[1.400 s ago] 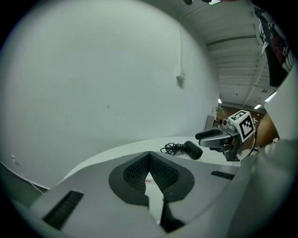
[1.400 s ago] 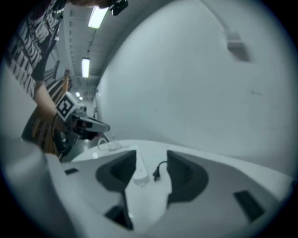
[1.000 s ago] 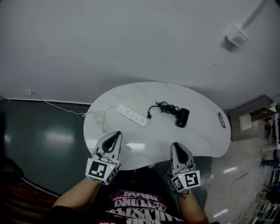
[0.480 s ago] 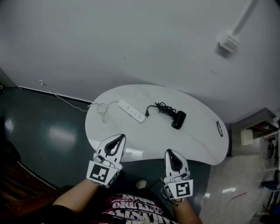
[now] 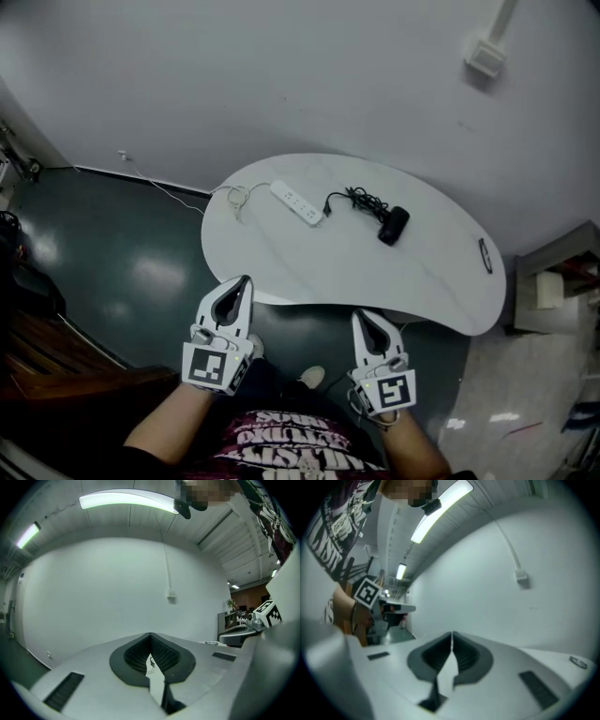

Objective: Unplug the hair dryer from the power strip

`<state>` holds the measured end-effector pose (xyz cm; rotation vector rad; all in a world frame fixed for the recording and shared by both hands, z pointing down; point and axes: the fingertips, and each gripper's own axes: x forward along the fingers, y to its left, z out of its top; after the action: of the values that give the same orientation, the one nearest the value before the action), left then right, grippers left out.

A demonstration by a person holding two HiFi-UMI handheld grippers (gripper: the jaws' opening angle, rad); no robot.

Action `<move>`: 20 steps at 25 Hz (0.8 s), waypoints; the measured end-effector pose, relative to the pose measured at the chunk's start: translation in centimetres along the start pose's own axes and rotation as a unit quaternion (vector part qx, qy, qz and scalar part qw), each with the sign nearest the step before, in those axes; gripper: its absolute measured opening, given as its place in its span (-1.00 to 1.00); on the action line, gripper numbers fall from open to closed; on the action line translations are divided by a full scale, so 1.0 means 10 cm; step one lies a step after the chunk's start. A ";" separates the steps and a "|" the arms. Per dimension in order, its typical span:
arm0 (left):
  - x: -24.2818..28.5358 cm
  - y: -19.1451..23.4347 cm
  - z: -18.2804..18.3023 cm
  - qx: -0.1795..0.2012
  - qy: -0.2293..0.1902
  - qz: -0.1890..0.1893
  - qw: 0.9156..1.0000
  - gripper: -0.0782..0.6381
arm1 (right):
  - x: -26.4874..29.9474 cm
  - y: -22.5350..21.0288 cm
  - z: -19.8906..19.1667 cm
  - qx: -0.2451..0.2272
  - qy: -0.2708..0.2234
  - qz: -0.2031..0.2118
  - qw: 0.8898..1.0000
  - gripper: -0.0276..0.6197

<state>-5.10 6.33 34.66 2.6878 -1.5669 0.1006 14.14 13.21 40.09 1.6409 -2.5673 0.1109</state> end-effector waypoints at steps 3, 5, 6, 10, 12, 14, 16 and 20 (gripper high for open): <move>-0.10 0.05 0.04 0.003 -0.005 0.009 1.000 -0.73 | -0.02 0.08 0.01 -0.006 -0.001 0.001 1.000 -0.80; -0.13 0.05 0.04 0.004 -0.008 0.006 1.000 -0.73 | -0.05 0.11 0.02 -0.006 -0.001 -0.004 1.000 -0.81; -0.15 0.04 0.03 0.005 -0.008 0.002 1.000 -0.73 | -0.06 0.12 0.03 -0.006 0.000 -0.007 1.000 -0.81; -0.18 0.01 -0.01 0.006 -0.006 -0.011 1.000 -0.73 | -0.09 0.20 0.01 -0.005 0.005 -0.019 1.000 -0.81; -0.20 -0.01 0.00 0.004 -0.008 -0.019 1.000 -0.73 | -0.08 0.24 0.01 -0.004 0.013 -0.027 1.000 -0.81; -0.23 -0.02 -0.01 0.003 -0.009 -0.028 1.000 -0.73 | -0.06 0.30 0.00 -0.003 0.014 -0.032 0.999 -0.81; -0.27 -0.01 0.00 0.003 -0.007 -0.034 0.999 -0.73 | -0.04 0.38 0.00 -0.003 0.008 -0.032 0.999 -0.81; -0.32 0.09 0.00 -0.002 -0.009 -0.044 0.999 -0.73 | 0.03 0.50 0.03 -0.008 0.010 -0.032 0.999 -0.81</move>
<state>-7.45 8.67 34.47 2.7576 -1.4489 0.0715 9.47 14.98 39.80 1.7063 -2.4913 0.1013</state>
